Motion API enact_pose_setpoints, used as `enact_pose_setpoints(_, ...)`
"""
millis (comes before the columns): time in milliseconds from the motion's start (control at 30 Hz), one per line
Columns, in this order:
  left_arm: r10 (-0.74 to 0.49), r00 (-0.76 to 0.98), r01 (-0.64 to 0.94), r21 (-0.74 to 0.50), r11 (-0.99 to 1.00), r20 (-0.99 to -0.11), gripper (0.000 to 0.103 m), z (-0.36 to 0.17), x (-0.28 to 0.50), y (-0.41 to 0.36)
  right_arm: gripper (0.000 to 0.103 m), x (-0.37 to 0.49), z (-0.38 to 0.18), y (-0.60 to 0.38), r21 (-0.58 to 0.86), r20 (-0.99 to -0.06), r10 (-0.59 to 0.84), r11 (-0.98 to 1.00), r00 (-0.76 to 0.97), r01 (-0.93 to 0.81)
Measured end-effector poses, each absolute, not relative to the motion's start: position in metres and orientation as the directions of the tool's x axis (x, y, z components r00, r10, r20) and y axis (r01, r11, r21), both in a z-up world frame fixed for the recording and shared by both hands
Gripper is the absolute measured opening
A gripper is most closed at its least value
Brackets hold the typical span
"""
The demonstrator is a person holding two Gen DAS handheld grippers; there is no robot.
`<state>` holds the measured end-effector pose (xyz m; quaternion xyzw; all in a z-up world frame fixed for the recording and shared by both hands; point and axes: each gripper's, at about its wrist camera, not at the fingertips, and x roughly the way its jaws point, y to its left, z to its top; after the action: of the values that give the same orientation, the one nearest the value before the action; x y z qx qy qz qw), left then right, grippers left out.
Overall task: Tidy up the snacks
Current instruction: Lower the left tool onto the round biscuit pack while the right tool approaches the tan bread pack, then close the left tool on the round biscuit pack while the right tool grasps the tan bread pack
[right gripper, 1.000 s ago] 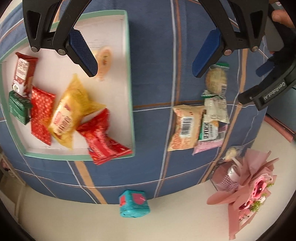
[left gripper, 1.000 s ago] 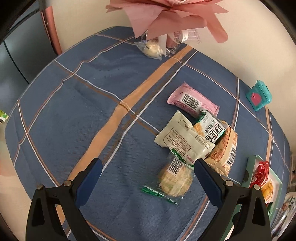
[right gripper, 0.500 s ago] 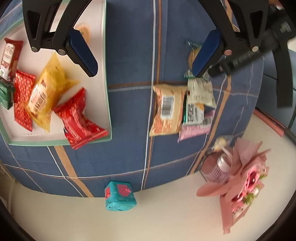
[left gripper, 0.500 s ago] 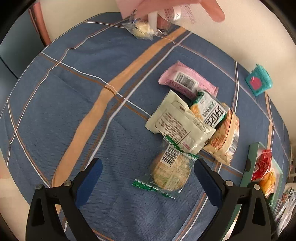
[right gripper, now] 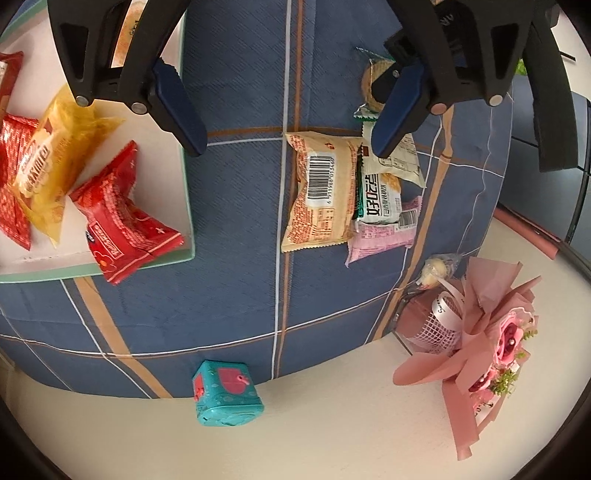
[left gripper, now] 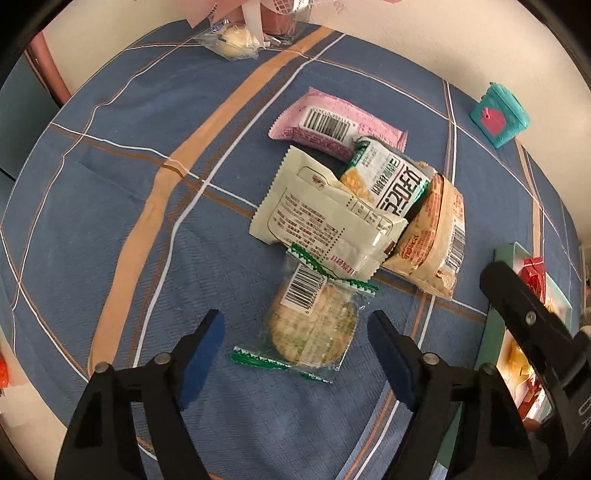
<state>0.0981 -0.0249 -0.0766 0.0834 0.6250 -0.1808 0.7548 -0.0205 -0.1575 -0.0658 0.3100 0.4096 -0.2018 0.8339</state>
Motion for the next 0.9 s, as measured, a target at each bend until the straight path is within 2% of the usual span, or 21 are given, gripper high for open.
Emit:
enact_pose_setpoints(200,-0.174,0.133,0.404,-0.107,0.909,-0.976,0.058,-0.082,0.093,-0.033,0.09,-0.015,-0.068,-0.158,0.362,-0.808,-0.07,0.723,0.585,0.588)
enact_pose_setpoints(367,-0.181,0.135,0.423,-0.108,0.9,-0.974,0.05,-0.081,0.096,-0.04,0.089,-0.013,-0.07,-0.157,0.362,-0.812,-0.068,0.72,0.579,0.592)
enact_pose_setpoints(433,-0.185,0.142,0.428,-0.108,0.897,-0.972,0.041,-0.079,0.098,-0.041,0.089,-0.012,-0.071,-0.157,0.363,-0.813,-0.066,0.719,0.578,0.593)
enact_pose_setpoints(800,-0.198,0.121,0.424,-0.13,0.896,-0.973,0.045,-0.078,0.103,-0.041,0.089,-0.001,-0.079,-0.156,0.36,-0.822,-0.052,0.724,0.567,0.589)
enact_pose_setpoints(900,-0.204,0.123,0.405,-0.139,0.904,-0.971,0.045,-0.08,0.107,-0.037,0.082,0.007,-0.085,-0.155,0.352,-0.83,-0.046,0.73,0.556,0.585)
